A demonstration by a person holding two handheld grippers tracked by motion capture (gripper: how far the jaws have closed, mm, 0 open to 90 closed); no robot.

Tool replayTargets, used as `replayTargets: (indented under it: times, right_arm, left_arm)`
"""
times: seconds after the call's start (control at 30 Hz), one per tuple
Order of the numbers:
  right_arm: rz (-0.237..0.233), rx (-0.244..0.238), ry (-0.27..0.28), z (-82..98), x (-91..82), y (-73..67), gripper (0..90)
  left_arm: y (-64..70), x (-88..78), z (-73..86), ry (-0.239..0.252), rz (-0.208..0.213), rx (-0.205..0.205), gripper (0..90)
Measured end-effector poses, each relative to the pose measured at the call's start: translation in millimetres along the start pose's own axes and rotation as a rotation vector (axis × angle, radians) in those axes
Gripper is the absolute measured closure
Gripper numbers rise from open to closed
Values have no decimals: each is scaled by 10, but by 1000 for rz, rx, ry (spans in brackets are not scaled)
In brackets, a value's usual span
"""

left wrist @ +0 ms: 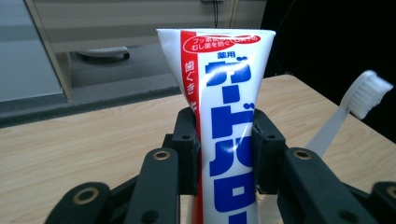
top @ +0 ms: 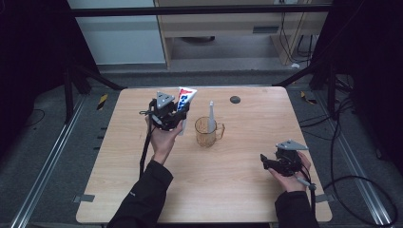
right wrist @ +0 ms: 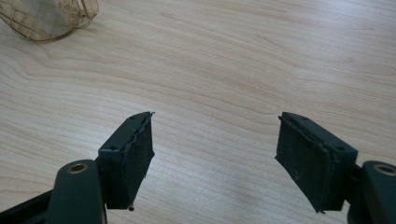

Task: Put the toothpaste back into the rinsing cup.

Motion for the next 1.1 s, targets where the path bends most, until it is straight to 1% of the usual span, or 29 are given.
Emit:
replayTargets:
  times: [0.13, 0.5, 0.57, 0.8, 0.83, 0.9, 0.97, 1.1]
  right_arm:
    - [-1, 3, -1, 3, 3, 0, 272]
    - [-8, 5, -4, 9, 17, -6, 272]
    - [-2, 5, -4, 12, 22, 3, 272]
    - [-6, 8, -4, 15, 24, -3, 274]
    - [-11, 11, -2, 12, 20, -9, 274]
    - [-7, 6, 3, 9, 20, -11, 275]
    - [-10, 7, 5, 6, 19, -19, 274]
    - [-13, 6, 6, 3, 22, -21, 269]
  left_arm:
    - [32, 41, -52, 21, 7, 2, 677]
    - [142, 237, -89, 42, 30, -6, 677]
    - [163, 274, -78, 39, 34, -3, 677]
    - [245, 398, -61, 34, 43, 7, 677]
    - [259, 409, -65, 35, 44, 12, 677]
    - [284, 427, -81, 39, 43, 19, 677]
    - [305, 441, -101, 51, 47, 18, 677]
    - [343, 478, -127, 56, 59, 21, 677]
Point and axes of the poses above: each handheld gripper's, and its own axes: x roughly forward along the jaws, z roughly out of its underside, y roughly to its right, the point moved 6 cm from there along x, roughly forward along the jaws, and after that the axes turned 2 degrees about -y, right-handed, at the moved point
